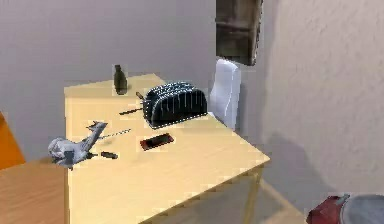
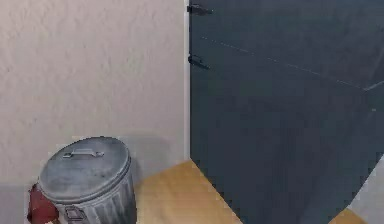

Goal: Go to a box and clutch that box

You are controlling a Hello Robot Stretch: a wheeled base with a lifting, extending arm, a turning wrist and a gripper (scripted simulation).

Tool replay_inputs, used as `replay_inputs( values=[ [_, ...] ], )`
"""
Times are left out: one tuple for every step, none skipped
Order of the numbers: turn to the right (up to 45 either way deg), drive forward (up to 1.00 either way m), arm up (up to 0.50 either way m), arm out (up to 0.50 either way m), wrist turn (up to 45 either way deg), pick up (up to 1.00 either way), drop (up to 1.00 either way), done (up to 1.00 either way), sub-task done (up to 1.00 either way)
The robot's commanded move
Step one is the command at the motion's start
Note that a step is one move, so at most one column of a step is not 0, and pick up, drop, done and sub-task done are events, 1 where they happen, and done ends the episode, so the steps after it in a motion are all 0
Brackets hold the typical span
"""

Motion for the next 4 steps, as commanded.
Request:
replay_inputs(
  values=[
    [45.0, 0.0, 0.0, 0.0, 0.0, 0.0, 0.0, 0.0, 0.0],
    [12.0, 0.0, 0.0, 0.0, 0.0, 0.0, 0.0, 0.0, 0.0],
    [0.0, 0.3, 0.0, 0.0, 0.0, 0.0, 0.0, 0.0, 0.0],
    [-45.0, 0.0, 0.0, 0.0, 0.0, 0.0, 0.0, 0.0, 0.0]
  ],
)
